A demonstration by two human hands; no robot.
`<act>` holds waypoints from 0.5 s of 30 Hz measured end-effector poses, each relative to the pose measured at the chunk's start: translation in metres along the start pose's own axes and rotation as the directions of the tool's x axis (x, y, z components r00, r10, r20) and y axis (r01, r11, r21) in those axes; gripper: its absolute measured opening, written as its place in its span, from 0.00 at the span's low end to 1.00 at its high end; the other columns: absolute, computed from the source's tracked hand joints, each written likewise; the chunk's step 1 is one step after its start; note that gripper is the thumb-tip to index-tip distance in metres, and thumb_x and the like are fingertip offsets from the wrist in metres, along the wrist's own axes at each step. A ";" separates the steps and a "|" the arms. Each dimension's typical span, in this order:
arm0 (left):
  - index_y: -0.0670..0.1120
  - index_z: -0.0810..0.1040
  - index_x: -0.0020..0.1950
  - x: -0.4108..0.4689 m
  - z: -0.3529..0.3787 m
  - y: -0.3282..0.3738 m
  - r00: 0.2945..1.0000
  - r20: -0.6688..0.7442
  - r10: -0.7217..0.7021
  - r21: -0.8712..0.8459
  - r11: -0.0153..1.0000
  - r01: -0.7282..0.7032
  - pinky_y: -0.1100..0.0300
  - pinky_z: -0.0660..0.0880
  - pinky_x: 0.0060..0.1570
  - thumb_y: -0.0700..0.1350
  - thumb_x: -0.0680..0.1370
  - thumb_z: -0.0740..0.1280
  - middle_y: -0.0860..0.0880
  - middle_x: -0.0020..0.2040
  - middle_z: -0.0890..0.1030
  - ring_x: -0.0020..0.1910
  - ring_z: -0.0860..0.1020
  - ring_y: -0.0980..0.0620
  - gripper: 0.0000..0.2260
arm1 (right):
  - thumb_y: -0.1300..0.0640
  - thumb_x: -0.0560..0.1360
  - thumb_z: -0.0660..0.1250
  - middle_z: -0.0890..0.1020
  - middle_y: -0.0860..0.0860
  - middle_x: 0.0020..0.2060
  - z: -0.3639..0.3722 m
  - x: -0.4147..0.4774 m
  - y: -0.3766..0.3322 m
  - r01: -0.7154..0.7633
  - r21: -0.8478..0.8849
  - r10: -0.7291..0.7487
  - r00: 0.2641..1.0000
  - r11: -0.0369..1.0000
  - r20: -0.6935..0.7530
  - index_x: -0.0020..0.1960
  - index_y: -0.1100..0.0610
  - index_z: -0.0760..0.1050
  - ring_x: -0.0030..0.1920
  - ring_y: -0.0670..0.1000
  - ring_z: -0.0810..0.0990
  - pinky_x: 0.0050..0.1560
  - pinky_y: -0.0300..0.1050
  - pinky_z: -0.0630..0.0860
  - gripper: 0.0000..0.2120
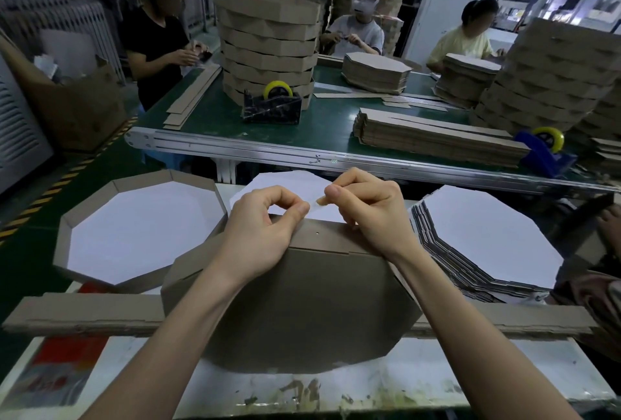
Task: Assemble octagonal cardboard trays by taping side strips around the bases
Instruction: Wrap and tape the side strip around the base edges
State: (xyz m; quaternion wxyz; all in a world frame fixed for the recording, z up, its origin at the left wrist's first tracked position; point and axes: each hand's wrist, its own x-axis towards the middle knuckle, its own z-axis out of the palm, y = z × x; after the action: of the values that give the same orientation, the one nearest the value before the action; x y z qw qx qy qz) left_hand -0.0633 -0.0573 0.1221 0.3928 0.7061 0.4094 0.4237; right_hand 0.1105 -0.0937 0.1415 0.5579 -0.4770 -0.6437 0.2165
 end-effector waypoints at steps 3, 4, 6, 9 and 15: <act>0.51 0.81 0.44 0.000 0.002 0.001 1.000 0.008 -0.003 -0.002 1.000 0.003 0.68 0.70 0.37 0.48 0.78 0.68 0.59 0.40 0.80 0.42 0.75 0.50 0.04 | 0.55 0.74 0.69 0.79 0.48 0.33 -0.003 0.002 -0.001 -0.033 0.043 0.033 0.999 0.999 -0.009 0.33 0.41 0.84 0.34 0.55 0.77 0.36 0.41 0.69 0.14; 0.51 0.81 0.44 0.000 0.003 0.001 1.000 0.011 -0.003 0.002 1.000 0.003 0.69 0.69 0.37 0.49 0.78 0.68 0.60 0.40 0.80 0.42 0.75 0.50 0.04 | 0.56 0.75 0.69 0.80 0.48 0.33 -0.004 0.003 0.000 -0.043 0.033 0.044 0.999 0.998 -0.011 0.31 0.41 0.83 0.36 0.62 0.77 0.35 0.43 0.69 0.16; 0.52 0.81 0.44 0.001 0.003 0.001 1.000 0.009 0.004 0.010 1.000 -0.004 0.72 0.69 0.39 0.49 0.78 0.68 0.61 0.41 0.80 0.43 0.75 0.55 0.04 | 0.56 0.76 0.69 0.80 0.44 0.33 -0.006 0.005 -0.001 -0.105 0.066 0.107 0.994 0.992 -0.027 0.37 0.44 0.85 0.37 0.60 0.77 0.34 0.42 0.70 0.12; 0.54 0.81 0.42 -0.001 -0.001 -0.003 1.000 -0.004 0.028 0.008 1.000 -0.028 0.71 0.69 0.45 0.48 0.77 0.69 0.65 0.41 0.80 0.48 0.75 0.65 0.05 | 0.54 0.80 0.66 0.81 0.42 0.34 -0.017 0.013 -0.004 -0.209 0.048 0.212 0.974 0.977 -0.079 0.54 0.52 0.84 0.35 0.45 0.75 0.35 0.39 0.72 0.08; 0.57 0.80 0.41 -0.002 -0.002 -0.009 0.999 -0.013 0.052 0.041 0.998 -0.051 0.57 0.74 0.51 0.50 0.76 0.70 0.63 0.42 0.80 0.50 0.75 0.62 0.04 | 0.43 0.76 0.69 0.80 0.61 0.38 -0.019 0.023 -0.017 -0.220 -0.244 0.269 0.945 0.944 0.189 0.39 0.53 0.85 0.37 0.61 0.73 0.42 0.47 0.67 0.15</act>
State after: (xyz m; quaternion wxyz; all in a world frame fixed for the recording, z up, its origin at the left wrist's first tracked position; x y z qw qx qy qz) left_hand -0.0679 -0.0552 0.1144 0.3645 0.7212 0.4024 0.4302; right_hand 0.1230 -0.0868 0.1727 0.3960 -0.5854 -0.6566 0.2633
